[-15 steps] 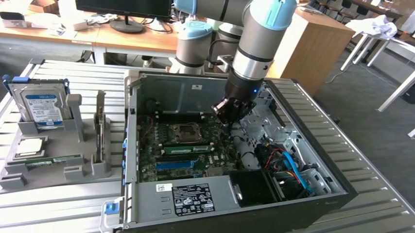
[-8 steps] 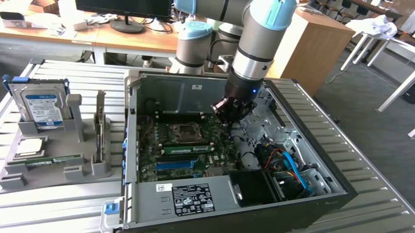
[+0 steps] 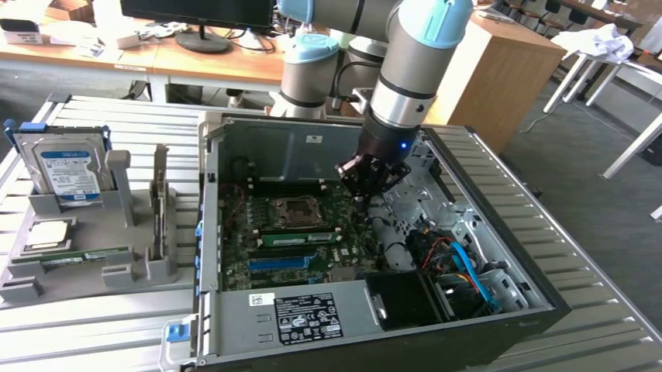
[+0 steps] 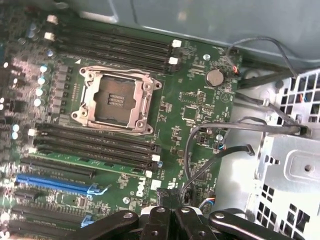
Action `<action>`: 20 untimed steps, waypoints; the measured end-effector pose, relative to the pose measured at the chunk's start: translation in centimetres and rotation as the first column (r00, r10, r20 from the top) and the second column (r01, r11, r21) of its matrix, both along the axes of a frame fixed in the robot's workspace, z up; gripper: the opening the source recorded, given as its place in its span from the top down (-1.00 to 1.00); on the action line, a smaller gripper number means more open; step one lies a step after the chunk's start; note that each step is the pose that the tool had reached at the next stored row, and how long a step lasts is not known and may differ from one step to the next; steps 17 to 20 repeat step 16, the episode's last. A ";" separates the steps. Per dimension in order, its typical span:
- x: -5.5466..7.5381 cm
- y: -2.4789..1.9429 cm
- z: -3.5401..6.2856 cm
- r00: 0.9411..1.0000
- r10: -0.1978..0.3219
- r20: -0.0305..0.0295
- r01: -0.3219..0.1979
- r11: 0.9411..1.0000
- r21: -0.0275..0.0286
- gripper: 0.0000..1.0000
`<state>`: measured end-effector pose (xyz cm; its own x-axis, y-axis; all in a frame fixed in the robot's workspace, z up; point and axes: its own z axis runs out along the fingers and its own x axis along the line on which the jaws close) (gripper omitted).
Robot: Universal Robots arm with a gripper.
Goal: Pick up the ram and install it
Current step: 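Press down the ram until it locks into place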
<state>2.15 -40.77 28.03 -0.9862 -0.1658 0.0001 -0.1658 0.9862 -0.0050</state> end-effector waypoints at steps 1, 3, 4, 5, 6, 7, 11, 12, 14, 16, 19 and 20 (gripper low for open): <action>0.0 0.00 0.00 1.000 -0.014 0.000 0.014 1.000 0.000 0.80; 0.0 0.00 0.00 0.999 -0.040 0.000 0.040 0.999 0.000 0.80; 0.0 0.00 0.00 0.999 -0.053 0.000 0.053 0.999 0.000 0.80; 0.0 0.00 0.00 0.998 -0.066 0.000 0.066 0.998 0.000 0.80; 0.0 0.00 0.00 0.997 -0.078 0.000 0.078 0.997 0.000 0.80; 0.0 0.00 0.00 0.996 -0.091 0.000 0.091 0.996 0.000 0.80; 0.0 0.00 0.00 0.992 -0.125 0.000 0.125 0.992 0.000 0.80; 0.0 0.00 0.00 0.992 -0.125 0.000 0.125 0.992 0.000 0.80; 0.0 0.00 0.00 0.992 -0.125 0.000 0.125 0.992 0.000 0.80; 0.0 0.00 0.00 0.992 -0.125 0.000 0.125 0.992 0.000 0.80; 0.0 0.00 0.00 0.992 -0.125 0.000 0.125 0.992 0.000 0.80; 0.0 0.00 0.00 0.992 -0.125 0.000 0.125 0.992 0.000 0.80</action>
